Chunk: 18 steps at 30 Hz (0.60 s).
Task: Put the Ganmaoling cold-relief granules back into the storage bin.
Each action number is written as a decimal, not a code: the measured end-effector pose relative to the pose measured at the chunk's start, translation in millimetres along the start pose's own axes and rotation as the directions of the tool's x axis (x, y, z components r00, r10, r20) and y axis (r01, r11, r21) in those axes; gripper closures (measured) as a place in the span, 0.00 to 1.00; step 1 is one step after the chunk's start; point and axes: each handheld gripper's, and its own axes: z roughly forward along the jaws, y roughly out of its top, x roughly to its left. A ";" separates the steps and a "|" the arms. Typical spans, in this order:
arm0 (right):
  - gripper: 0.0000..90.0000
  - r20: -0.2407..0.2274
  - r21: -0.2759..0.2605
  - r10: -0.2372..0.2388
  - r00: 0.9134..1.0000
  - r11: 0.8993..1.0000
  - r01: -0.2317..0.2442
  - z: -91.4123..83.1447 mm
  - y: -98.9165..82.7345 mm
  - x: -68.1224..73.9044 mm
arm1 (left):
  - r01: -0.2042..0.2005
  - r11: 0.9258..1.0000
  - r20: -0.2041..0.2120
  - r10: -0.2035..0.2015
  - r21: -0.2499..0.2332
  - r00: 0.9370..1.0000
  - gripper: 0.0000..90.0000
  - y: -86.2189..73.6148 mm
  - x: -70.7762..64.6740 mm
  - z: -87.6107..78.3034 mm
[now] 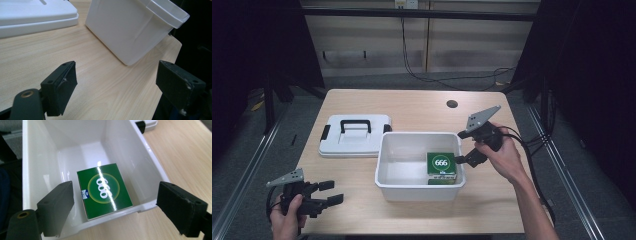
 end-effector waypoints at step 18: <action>0.15 0.188 -0.174 0.156 0.970 0.977 -0.124 -26.9 -50.8 10.3 | 0.001 1.000 0.001 -0.001 -0.004 1.000 0.19 0.4 0.1 -0.3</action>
